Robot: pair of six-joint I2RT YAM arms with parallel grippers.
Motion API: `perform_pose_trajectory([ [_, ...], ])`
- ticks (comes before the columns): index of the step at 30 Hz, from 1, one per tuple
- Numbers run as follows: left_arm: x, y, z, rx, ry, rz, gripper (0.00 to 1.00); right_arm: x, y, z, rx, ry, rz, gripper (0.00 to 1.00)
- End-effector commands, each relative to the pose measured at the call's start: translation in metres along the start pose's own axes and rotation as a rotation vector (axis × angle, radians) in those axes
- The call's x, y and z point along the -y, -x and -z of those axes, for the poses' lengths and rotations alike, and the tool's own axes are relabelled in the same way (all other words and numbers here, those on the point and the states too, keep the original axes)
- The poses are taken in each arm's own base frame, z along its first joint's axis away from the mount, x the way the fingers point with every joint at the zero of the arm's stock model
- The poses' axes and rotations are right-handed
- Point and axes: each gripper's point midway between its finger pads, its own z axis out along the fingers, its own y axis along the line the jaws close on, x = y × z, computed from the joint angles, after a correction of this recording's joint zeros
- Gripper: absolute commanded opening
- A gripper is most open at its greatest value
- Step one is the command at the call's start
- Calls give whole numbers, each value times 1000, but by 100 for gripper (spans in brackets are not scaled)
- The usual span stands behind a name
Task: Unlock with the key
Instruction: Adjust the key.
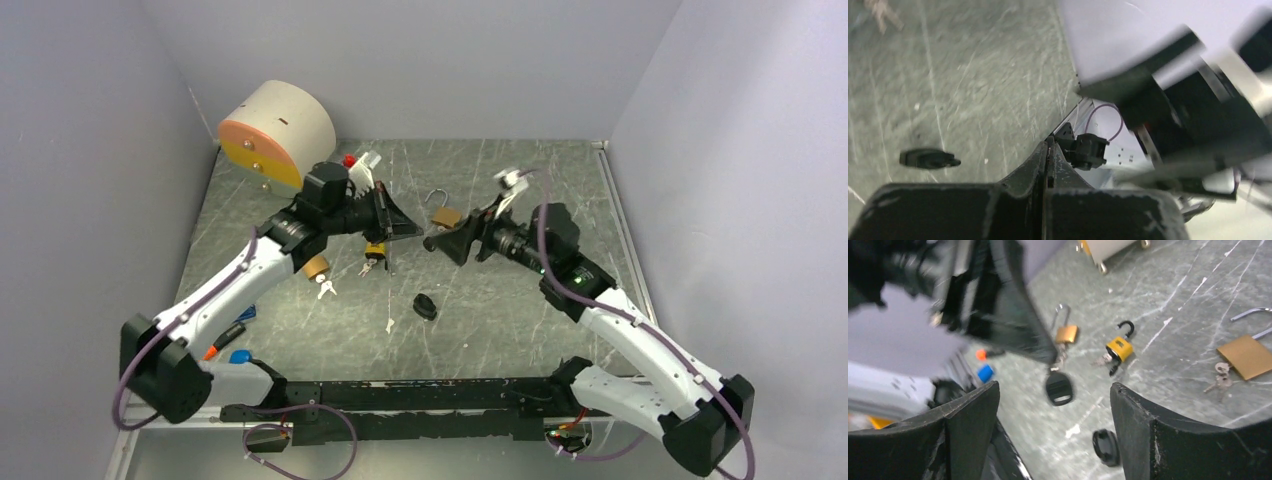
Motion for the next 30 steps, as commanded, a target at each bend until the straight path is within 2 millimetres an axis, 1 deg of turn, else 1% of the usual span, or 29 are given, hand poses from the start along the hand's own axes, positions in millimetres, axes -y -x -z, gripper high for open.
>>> perform_pose_trajectory([
  [1,72,12,39,108,-310,-419,2,-20,49,14,165,212,-318,84],
  [2,81,9,44,97,-355,-448,2,-29,57,19,191,280,-319,85],
  [4,99,1,53,65,-447,-494,3,-37,61,21,181,337,-336,86],
  [6,107,-3,59,41,-487,-507,2,-49,65,25,177,408,-334,84],
  [7,110,-4,60,31,-499,-511,3,-56,68,29,187,447,-333,82],
  [11,118,-4,64,25,-520,-504,3,-76,74,43,201,572,-313,66],
  [13,121,-2,66,36,-526,-502,2,-80,72,45,193,606,-325,55],
  [14,123,-1,66,40,-526,-498,3,-80,70,44,185,615,-331,52],
  [15,125,1,67,44,-527,-497,2,-81,68,44,173,621,-334,52],
  [16,127,1,68,47,-530,-496,3,-81,66,43,163,623,-335,53],
  [20,133,2,72,53,-552,-492,3,-73,58,37,136,576,-337,67],
  [23,133,2,71,47,-556,-483,3,-70,55,34,124,551,-336,68],
  [24,133,1,70,43,-560,-480,3,-70,56,34,126,552,-336,65],
  [26,131,1,68,42,-558,-468,3,-71,57,33,121,565,-336,55],
  [28,130,2,67,45,-555,-457,3,-73,58,34,125,581,-338,41],
  [30,130,3,66,47,-556,-450,3,-73,59,33,133,588,-346,29],
])
